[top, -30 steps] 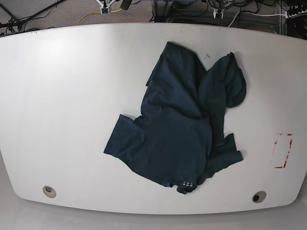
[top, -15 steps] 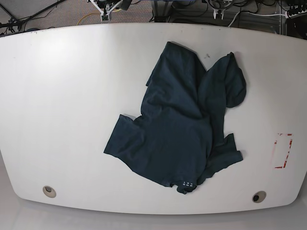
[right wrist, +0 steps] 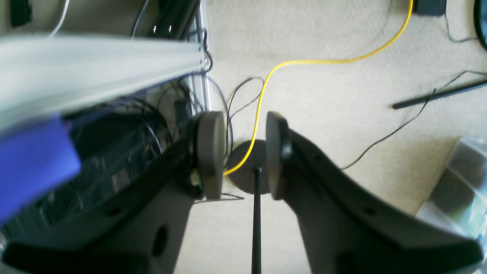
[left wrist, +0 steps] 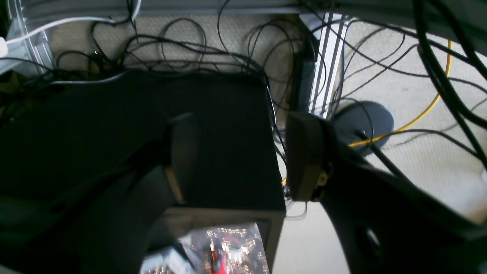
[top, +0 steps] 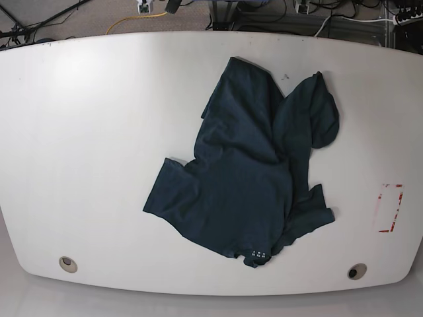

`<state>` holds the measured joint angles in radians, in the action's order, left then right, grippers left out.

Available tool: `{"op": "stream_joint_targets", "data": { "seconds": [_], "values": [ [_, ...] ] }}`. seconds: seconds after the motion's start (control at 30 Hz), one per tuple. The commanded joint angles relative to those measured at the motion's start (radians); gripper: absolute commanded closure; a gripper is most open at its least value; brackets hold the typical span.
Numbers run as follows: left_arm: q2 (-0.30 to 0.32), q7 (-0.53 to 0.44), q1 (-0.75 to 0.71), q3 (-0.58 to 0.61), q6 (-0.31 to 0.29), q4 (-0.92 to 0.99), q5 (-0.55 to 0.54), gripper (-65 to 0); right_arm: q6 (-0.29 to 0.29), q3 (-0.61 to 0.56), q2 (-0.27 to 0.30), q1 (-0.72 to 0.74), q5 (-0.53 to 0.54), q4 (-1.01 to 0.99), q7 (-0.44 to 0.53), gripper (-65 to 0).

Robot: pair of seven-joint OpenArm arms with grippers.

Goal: Fold the T-shirt properly

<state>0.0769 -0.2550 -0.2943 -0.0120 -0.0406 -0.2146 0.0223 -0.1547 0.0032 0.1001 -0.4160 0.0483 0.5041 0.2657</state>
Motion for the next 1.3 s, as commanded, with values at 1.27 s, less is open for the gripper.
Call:
{"op": "stream_joint_targets", "data": {
  "seconds": [1.27],
  "values": [
    [0.071, 0.036, -0.905, -0.214, -0.002, -1.500, -0.038, -32.8, 0.005, 0.048, 0.005, -0.788, 0.167, 1.230, -0.081, -17.4]
  ]
}}
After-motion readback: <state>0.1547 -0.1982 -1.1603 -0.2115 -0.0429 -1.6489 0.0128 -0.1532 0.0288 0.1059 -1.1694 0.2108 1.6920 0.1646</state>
